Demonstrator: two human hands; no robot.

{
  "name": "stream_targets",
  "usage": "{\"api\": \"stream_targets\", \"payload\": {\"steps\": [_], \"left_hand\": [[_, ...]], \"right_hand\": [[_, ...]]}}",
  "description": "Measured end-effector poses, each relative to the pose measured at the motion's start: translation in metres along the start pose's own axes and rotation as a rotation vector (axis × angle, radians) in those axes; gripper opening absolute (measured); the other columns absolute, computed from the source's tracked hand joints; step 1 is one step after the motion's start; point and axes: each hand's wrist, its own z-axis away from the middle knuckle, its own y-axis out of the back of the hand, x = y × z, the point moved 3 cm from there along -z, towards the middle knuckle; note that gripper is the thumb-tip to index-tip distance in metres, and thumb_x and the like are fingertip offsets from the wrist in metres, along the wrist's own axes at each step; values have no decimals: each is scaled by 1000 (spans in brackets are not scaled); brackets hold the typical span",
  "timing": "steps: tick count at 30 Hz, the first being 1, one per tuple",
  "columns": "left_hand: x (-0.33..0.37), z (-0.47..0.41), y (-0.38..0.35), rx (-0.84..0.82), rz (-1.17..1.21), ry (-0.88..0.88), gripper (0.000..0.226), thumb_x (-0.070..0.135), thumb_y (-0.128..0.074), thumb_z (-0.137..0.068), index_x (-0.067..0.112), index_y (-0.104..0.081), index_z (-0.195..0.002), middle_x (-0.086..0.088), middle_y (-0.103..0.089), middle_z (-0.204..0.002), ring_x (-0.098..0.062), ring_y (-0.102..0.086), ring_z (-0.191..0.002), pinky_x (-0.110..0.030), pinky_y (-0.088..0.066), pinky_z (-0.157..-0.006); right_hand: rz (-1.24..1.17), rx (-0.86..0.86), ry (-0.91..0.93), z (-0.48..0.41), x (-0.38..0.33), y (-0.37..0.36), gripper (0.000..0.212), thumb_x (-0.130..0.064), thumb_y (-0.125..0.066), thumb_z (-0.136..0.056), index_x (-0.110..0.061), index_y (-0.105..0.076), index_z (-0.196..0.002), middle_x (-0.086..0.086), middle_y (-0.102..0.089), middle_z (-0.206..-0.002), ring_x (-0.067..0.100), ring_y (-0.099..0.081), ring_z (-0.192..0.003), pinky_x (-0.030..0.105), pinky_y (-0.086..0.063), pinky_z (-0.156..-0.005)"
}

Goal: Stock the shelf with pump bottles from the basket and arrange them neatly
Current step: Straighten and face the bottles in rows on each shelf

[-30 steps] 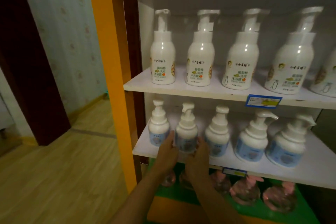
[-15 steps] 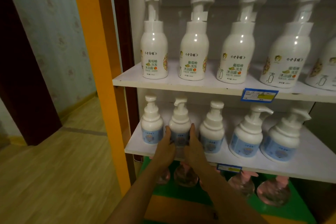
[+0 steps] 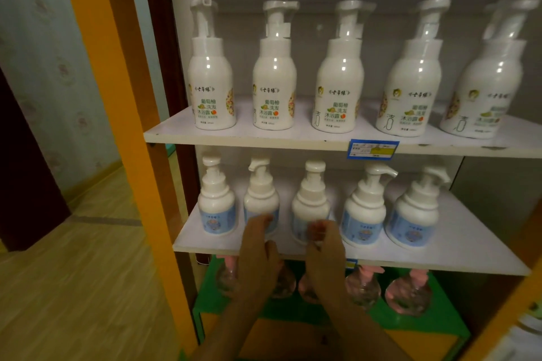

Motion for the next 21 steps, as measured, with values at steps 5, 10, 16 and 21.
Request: {"api": "stream_targets", "payload": {"steps": [5, 10, 16, 21], "left_hand": [[21, -5, -37, -361, 174, 112, 55, 2, -36, -94, 22, -14, -140, 16, -21, -134, 0, -25, -122, -7, -28, -95], [5, -15, -54, -450, 167, 194, 69, 12, -37, -95, 23, 9, -144, -3, -11, -155, -22, -23, -140, -33, -33, -110], [6, -15, -60, -438, 182, 220, 71, 16, -39, -93, 26, 9, -145, -2, -13, -155, -23, -23, -140, -44, -32, -112], [2, -17, -68, -441, 164, 239, 82, 34, -41, -80, 30, 10, -144, -3, -15, -156, -25, -28, -139, -48, -36, -109]], "right_hand": [[-63, -93, -74, -19, -6, 9, 63, 1, -53, -85, -9, -25, -141, 14, -37, -144, 31, -38, -131, 43, -35, -109], [-114, -194, -37, -24, -9, 0, 75, -10, -56, -82, -18, -15, -145, 8, -31, -149, 29, -35, -135, 51, -38, -107], [-118, -214, -32, -28, -5, 6, 66, -6, -49, -89, -17, -15, -145, 8, -29, -150, 26, -32, -136, 46, -34, -110], [-50, -199, -24, -29, -5, 9, 66, -13, -51, -90, -17, -14, -145, 6, -28, -148, 22, -29, -137, 30, -29, -108]]}}
